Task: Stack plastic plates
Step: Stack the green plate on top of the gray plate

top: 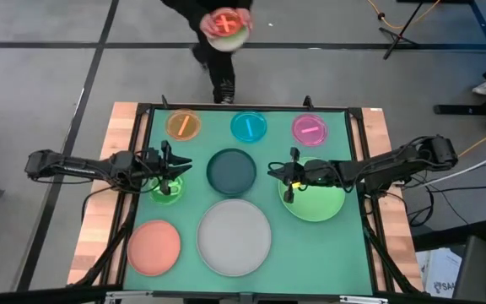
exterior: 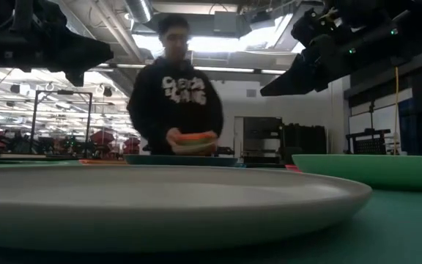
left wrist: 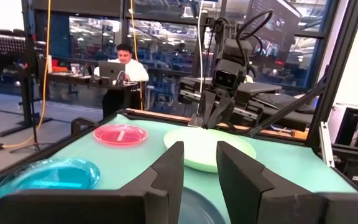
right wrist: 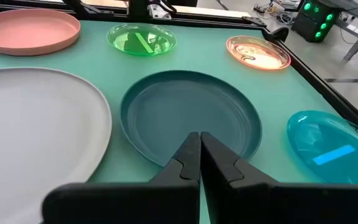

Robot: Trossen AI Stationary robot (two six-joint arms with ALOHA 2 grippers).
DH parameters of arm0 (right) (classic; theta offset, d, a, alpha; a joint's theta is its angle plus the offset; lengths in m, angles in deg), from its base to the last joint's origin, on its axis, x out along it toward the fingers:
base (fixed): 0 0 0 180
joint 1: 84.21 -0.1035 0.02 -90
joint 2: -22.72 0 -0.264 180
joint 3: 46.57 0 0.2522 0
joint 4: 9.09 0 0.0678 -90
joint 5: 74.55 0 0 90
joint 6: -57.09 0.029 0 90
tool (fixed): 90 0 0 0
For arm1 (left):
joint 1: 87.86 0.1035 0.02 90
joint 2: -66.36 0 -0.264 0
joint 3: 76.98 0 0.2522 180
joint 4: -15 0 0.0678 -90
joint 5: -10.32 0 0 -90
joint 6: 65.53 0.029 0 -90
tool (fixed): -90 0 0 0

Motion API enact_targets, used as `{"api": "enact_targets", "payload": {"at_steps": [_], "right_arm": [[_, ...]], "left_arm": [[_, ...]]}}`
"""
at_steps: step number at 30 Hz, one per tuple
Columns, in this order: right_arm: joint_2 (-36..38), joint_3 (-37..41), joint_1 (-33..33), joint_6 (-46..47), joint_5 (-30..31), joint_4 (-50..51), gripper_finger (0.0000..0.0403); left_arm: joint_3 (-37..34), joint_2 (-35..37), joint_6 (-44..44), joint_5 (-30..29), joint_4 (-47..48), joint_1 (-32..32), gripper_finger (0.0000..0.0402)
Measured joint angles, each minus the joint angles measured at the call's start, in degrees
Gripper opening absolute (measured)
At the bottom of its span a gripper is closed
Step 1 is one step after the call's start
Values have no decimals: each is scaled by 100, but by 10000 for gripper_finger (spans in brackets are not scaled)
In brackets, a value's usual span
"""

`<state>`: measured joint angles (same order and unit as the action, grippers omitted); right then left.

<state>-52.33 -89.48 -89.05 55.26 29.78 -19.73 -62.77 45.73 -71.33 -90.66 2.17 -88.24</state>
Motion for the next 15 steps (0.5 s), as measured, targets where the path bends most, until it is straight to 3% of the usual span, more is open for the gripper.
{"api": "enact_targets", "payload": {"at_steps": [15], "right_arm": [[0,0,0,339,-282,-194,4]], "left_arm": [[558,-1244,343,20,-257,0,89]]}}
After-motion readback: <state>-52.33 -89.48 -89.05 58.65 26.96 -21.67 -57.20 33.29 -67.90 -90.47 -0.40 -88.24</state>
